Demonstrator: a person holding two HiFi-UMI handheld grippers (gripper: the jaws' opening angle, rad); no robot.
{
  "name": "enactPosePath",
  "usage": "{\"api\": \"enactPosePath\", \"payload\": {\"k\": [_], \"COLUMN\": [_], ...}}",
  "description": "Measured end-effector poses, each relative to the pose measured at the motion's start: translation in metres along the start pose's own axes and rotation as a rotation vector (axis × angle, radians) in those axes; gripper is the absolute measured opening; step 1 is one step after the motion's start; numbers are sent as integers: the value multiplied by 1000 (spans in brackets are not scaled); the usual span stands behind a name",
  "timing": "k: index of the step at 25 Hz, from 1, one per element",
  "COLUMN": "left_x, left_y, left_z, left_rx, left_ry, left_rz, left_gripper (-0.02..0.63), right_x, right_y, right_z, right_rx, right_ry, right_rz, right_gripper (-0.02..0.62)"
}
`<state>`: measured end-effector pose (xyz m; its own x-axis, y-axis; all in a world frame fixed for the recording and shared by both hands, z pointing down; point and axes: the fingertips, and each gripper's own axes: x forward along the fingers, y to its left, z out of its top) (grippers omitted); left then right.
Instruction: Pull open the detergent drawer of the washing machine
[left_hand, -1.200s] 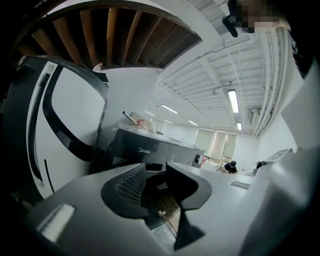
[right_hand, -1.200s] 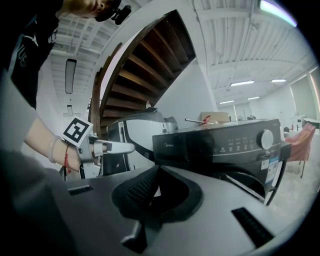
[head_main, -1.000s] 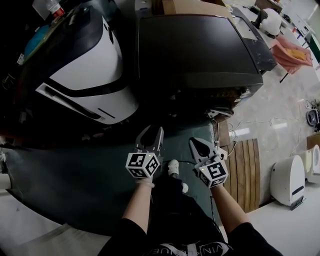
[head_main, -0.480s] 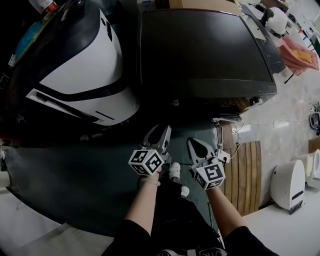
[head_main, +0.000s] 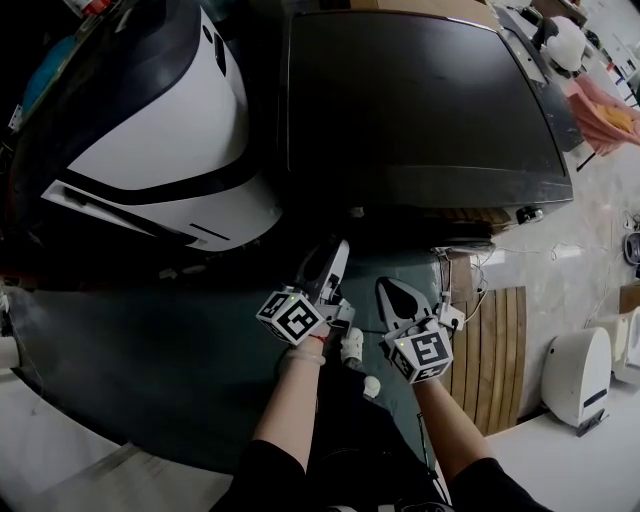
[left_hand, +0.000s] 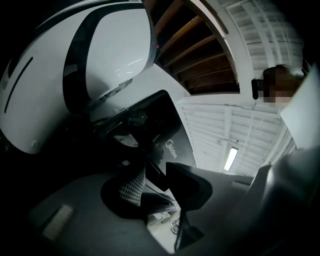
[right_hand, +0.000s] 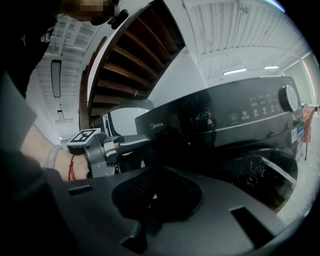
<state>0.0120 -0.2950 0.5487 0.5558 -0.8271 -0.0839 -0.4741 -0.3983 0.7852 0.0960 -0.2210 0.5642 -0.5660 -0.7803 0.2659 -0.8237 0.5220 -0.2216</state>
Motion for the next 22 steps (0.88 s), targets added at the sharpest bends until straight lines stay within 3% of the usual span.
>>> {"api": "enactPosePath", "payload": {"k": [7,22], "left_x": [11,27], "left_y": [5,3], "left_z": [-2,18], "left_rx": [-77,-172], "left_ry": [-12,-131], "left_rz": [-56,-132], "left_gripper": [169,149], "right_x": [15,23], "right_y": [4,-2], "right_z": [-8,-22], "right_rx": [5,19], "right_ry": [9,40], "right_rz": [18,38], "right_gripper": [11,11]}}
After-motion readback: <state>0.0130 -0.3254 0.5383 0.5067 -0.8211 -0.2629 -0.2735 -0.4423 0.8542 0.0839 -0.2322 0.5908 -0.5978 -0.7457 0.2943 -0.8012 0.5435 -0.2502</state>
